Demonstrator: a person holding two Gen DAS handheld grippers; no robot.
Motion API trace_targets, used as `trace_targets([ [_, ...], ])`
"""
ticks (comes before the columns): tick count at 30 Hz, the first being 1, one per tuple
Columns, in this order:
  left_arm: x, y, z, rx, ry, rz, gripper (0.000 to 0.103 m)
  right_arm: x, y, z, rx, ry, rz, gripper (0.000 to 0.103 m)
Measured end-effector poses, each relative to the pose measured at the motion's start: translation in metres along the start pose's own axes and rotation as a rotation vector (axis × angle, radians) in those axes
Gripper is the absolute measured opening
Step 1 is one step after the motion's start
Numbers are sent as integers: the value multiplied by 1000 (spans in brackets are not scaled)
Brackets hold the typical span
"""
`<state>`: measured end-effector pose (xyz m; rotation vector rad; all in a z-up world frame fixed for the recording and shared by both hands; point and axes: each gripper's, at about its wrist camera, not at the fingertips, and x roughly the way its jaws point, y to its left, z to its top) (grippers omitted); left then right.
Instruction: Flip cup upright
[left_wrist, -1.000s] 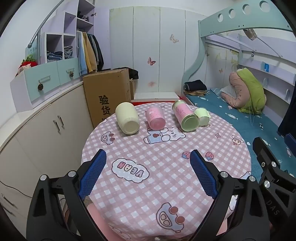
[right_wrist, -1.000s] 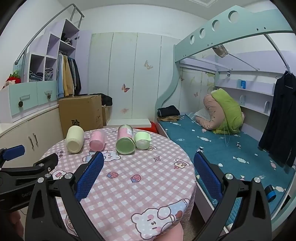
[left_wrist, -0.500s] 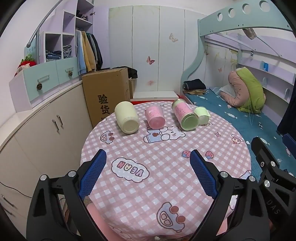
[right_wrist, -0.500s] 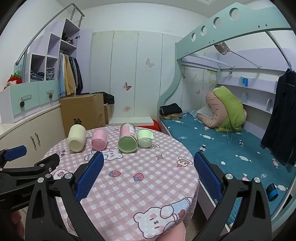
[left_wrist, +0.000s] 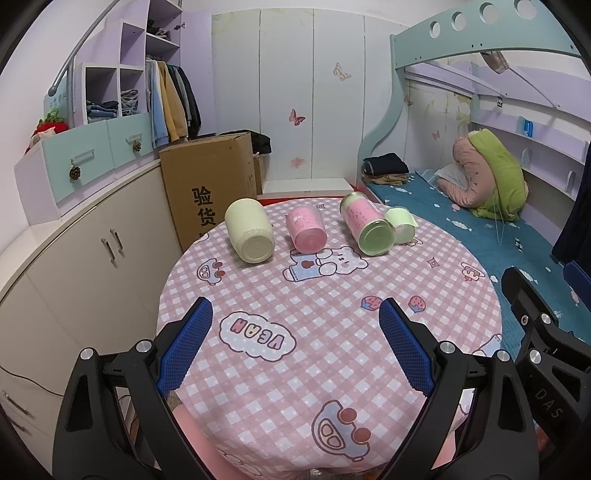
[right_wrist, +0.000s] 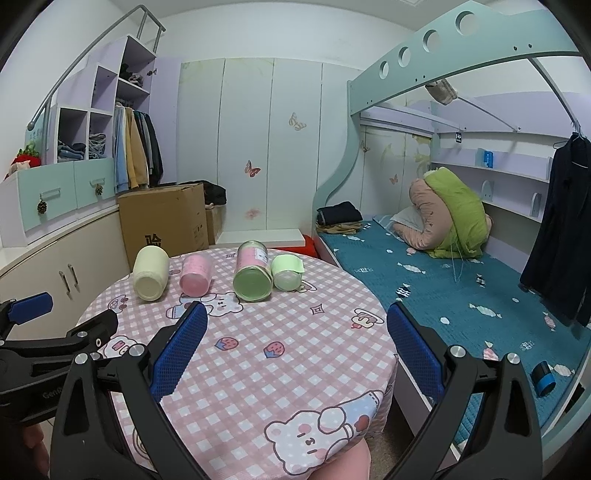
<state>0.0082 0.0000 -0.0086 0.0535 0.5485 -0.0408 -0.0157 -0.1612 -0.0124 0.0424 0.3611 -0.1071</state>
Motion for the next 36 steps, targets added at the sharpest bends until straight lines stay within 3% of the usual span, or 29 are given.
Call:
trace_targets([
  [36,-2,-1,3,11,-18,11,92,-1,-3,4,17,8,-1,94],
])
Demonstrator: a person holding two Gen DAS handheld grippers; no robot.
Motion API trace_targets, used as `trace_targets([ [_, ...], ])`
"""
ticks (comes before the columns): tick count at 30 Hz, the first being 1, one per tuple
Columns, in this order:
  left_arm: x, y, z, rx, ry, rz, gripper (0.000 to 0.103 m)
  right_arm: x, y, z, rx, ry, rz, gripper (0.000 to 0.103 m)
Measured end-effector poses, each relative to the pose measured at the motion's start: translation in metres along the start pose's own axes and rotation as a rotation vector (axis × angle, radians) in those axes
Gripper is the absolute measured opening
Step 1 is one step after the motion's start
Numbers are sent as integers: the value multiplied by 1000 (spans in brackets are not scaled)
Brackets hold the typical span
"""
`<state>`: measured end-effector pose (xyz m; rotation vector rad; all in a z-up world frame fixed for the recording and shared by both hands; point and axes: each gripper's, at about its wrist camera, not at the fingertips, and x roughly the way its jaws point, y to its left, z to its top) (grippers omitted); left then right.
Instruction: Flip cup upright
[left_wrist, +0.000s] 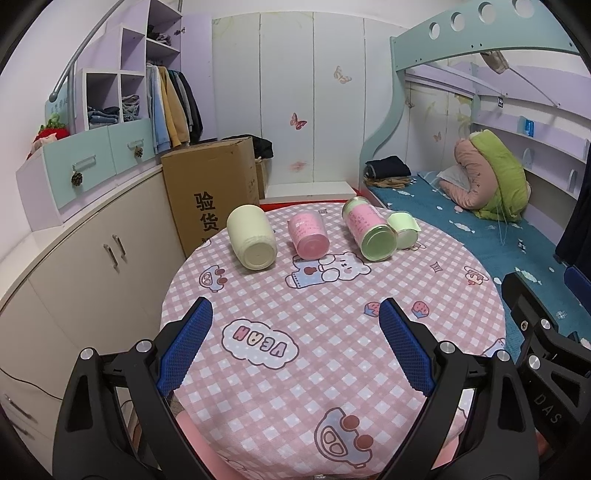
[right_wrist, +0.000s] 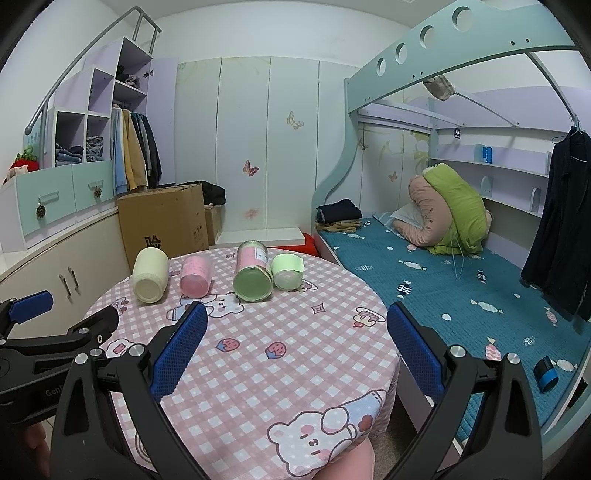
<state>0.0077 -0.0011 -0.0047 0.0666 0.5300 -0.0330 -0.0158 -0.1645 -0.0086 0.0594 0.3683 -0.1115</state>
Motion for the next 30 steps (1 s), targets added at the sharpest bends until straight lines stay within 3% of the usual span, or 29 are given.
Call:
trace_targets([
  [20,15,1,-3,-11,33,2,92,10,3,-3,-2,23,7,94],
  [30,72,-15,24,-10,135,-51,92,55,-12,14,16,80,26,94],
])
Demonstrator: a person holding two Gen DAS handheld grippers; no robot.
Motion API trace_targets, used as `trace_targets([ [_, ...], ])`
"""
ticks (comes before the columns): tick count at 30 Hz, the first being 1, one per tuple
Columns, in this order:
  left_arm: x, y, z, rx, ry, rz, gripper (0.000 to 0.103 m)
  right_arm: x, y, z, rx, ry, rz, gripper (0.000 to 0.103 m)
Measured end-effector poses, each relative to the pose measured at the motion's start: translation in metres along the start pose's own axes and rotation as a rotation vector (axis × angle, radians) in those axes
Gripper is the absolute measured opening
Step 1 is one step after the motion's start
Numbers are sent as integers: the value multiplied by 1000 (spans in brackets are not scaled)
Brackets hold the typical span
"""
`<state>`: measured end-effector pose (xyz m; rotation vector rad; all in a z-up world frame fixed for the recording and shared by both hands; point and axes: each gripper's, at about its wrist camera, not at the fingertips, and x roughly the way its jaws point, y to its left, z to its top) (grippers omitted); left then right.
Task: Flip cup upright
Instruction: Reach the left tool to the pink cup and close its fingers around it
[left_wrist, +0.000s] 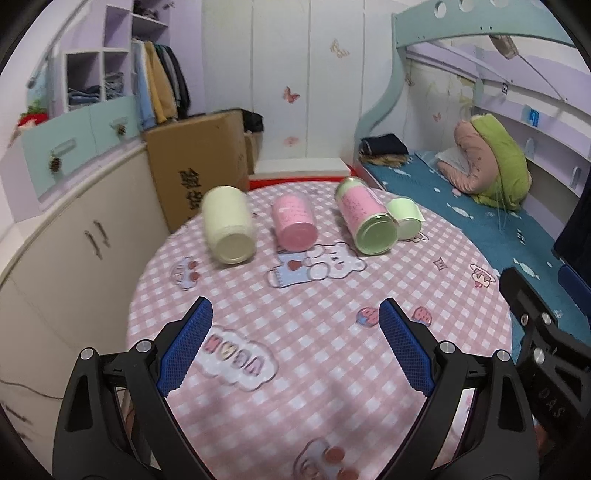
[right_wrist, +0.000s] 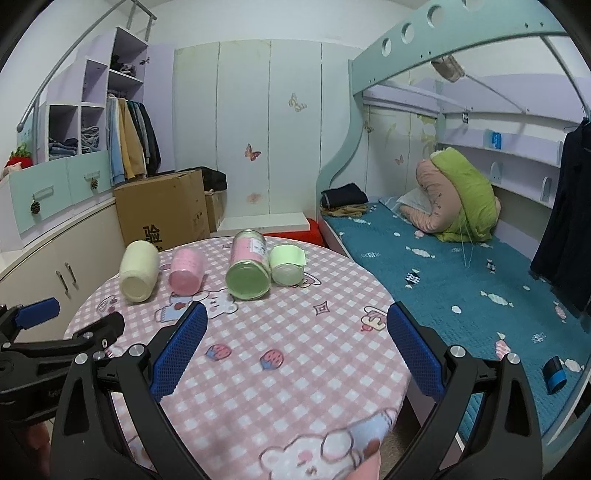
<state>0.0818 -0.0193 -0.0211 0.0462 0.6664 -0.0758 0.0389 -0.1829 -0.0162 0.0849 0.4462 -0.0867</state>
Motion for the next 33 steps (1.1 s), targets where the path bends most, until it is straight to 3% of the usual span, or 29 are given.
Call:
trace_targets([
  [15,141,-20,112,-49,145,-49,92,127,-52,58,2,20,-10,94],
  [21,193,-15,127,-55,217,23,91,175,-61,72,-6,40,23,94],
  [26,225,-8,121,-56,288,77,91,208,-60,72,-23,74,56,94],
  [27,232,-4,118,-67,307,84,90,212,-59,72,-27,79,56,94],
  [29,240,0,116,-73,329,105,75,221,-58,70,-29,96,67,94],
  [31,248,7,112,-82,355,118,68,226,-58,69,-27,110,73,94],
  [33,251,9,110,-73,356,116,66,229,-57,68,-24,119,77,94],
])
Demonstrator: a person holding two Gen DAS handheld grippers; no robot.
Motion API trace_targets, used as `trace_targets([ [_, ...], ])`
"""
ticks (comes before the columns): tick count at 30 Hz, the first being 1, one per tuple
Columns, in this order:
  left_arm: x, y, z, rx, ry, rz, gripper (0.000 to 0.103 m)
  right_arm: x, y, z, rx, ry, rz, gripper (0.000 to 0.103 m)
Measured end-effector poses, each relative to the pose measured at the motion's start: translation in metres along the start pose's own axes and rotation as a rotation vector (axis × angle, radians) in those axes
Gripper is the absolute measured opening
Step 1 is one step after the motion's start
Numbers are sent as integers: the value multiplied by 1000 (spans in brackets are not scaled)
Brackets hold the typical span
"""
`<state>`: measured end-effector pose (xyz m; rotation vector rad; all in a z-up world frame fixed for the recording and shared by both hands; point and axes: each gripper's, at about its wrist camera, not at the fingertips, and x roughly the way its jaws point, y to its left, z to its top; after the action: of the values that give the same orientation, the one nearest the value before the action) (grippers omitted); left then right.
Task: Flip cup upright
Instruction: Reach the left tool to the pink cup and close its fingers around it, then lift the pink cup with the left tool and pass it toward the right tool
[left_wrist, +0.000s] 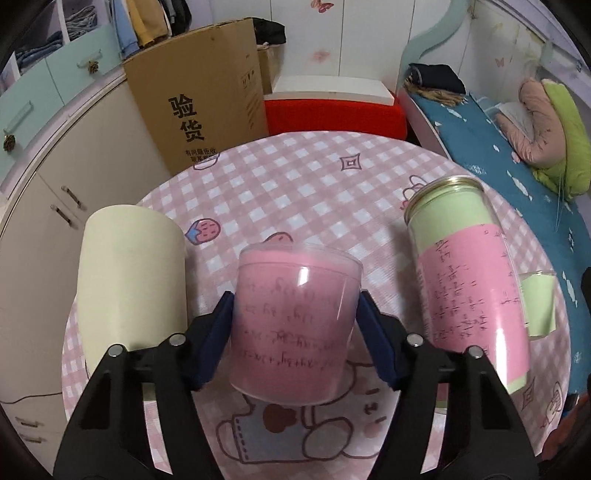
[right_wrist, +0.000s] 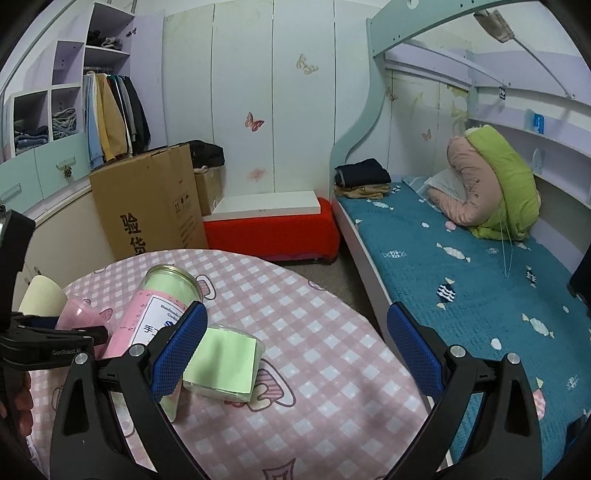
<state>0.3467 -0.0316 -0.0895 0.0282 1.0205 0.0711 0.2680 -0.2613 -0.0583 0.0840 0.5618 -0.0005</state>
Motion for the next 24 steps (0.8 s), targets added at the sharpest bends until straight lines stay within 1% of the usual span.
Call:
trace_targets([
  [2,-1,0,-1,13,-2,4,64,2,-1,0,6,8,-2,94],
  [5,-6,1,-1,3,-7,10,64,2,-1,-1,26,27,-1,94],
  [8,-24,0,-7,14,-31,6,64,-8,-2,-1,44,35,-3,94],
  [11,-48,1,-19,17,-55,-4,64,-26,1,-2,60,29,-14,94],
  [15,-72,2,-48,11,-47,-39,64,-62,11,-11,67,36,16,94],
  [17,-87,0,-70,19,-51,-47,64,-81,16,-18,56,33,3,94],
  [20,-105,-2,-102,30,-54,-56,64,-107,21,-31,43,37,9,94],
  [21,-108,-2,-112,28,-50,-59,64,-117,23,-39,39,38,-4,94],
  [24,-120,-1,-144,18,-39,-62,64,-134,28,-52,37,51,-7,94],
])
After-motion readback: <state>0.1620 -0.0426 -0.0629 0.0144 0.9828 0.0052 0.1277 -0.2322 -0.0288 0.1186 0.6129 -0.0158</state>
